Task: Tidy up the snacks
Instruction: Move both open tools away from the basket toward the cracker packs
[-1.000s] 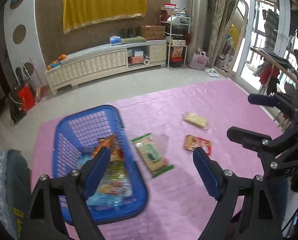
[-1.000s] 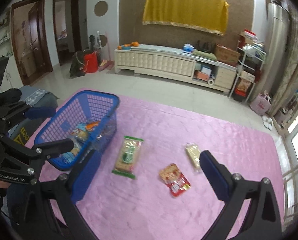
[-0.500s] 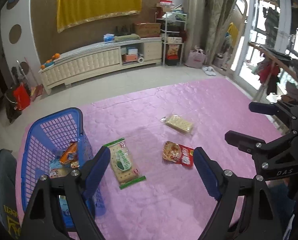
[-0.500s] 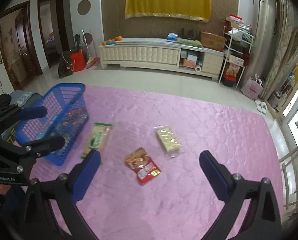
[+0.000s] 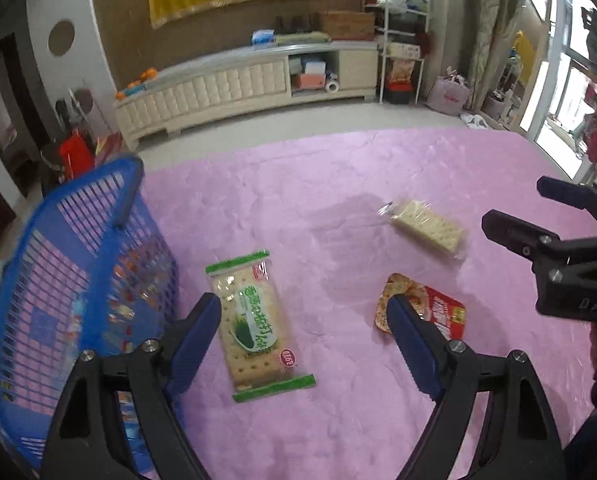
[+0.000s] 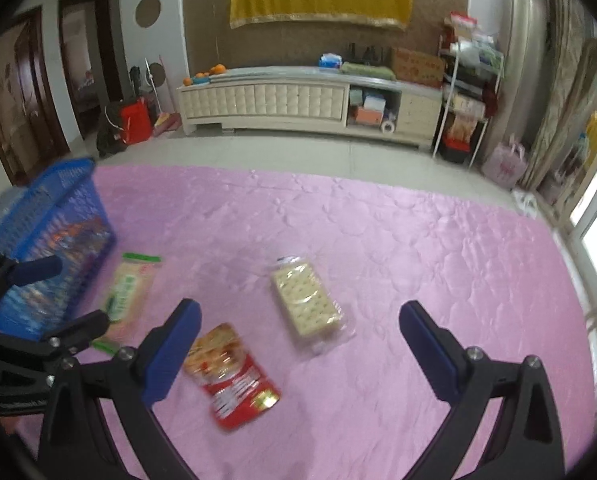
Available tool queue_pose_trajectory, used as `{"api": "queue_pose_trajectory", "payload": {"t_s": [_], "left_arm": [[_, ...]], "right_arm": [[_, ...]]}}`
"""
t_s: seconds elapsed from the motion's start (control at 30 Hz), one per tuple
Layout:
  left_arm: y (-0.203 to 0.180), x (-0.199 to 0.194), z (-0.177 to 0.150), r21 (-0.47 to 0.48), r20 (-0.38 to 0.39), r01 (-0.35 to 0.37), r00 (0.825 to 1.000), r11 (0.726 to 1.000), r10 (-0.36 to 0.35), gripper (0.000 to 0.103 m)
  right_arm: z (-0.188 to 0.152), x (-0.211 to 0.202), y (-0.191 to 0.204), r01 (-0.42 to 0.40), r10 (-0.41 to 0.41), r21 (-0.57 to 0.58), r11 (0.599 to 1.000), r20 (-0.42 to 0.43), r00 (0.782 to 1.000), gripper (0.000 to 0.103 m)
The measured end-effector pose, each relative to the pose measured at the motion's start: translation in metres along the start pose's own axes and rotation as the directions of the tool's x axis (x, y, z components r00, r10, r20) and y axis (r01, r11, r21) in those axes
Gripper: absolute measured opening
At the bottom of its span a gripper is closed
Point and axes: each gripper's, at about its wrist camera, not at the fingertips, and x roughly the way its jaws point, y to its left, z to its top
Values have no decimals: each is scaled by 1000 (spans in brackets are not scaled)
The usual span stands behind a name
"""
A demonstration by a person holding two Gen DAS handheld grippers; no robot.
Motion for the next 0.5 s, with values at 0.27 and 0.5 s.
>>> {"api": "queue_pose_trajectory", "payload": {"t_s": [0.27, 0.5], "left_arm": [[15, 48, -1, -73, -80, 0, 997, 997, -6, 83], [32, 72, -6, -137, -143, 0, 990, 991, -20, 83]], "right_arm": [[2, 38, 3, -59, 58, -11, 998, -67, 996, 101], [7, 54, 3, -65, 63, -12, 998, -101, 993, 101]]}}
